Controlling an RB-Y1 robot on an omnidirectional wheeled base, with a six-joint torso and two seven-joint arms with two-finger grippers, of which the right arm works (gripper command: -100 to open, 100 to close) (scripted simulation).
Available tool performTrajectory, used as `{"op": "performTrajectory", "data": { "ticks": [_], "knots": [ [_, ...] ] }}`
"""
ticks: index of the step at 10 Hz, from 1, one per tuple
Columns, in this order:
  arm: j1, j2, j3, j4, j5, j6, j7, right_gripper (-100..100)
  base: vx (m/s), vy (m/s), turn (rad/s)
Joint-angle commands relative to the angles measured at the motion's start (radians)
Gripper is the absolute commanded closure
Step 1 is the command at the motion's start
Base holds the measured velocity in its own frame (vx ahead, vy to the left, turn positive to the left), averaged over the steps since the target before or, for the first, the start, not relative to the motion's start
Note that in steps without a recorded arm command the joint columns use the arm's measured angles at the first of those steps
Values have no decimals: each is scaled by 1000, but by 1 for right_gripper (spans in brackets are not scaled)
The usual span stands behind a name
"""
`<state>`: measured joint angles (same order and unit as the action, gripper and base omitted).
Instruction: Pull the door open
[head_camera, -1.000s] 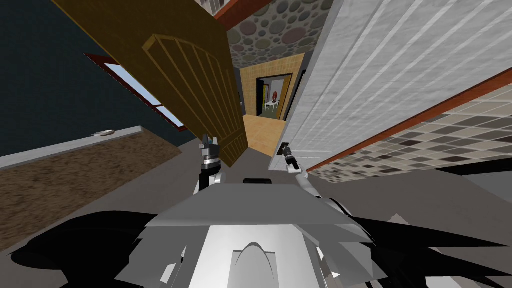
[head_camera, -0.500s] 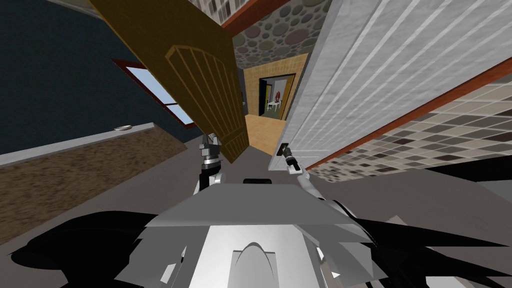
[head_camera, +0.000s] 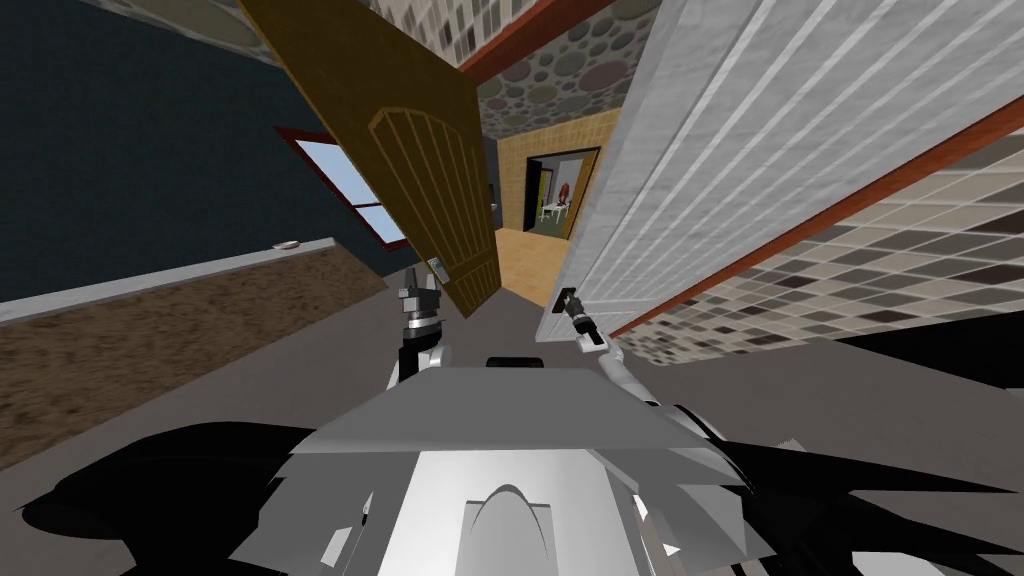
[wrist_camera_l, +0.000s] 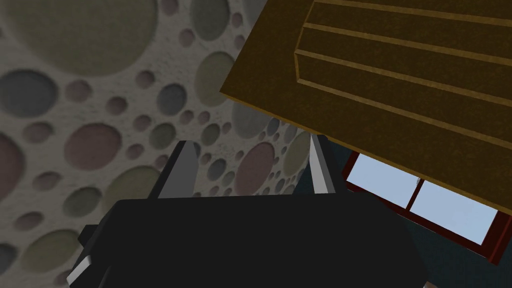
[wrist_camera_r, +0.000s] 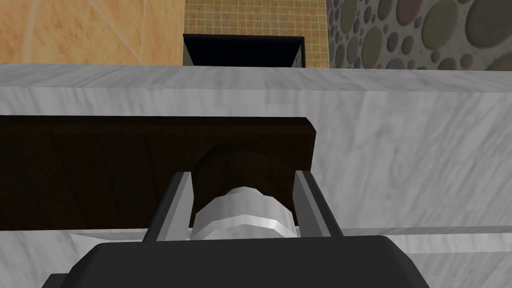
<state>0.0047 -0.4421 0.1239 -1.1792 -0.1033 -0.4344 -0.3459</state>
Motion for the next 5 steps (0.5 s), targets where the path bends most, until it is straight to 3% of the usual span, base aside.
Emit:
{"op": "performTrajectory", "data": {
  "ticks": [1, 2, 3, 4, 5],
  "knots": [
    [10, -21, 9, -11, -1, -8, -16, 100, -217, -89, 97],
    [16, -31, 19, -17, -1, -14, -25, 100, -222, -64, 86],
    [11, -22, 16, -16, 0, -8, -17, 100, -100, -26, 21],
    [27, -42, 31, -22, 0, -25, -34, 100, -134, -54, 104],
    [31, -48, 35, -24, 0, -31, -39, 100, -154, -107, 119]
  ]
}}
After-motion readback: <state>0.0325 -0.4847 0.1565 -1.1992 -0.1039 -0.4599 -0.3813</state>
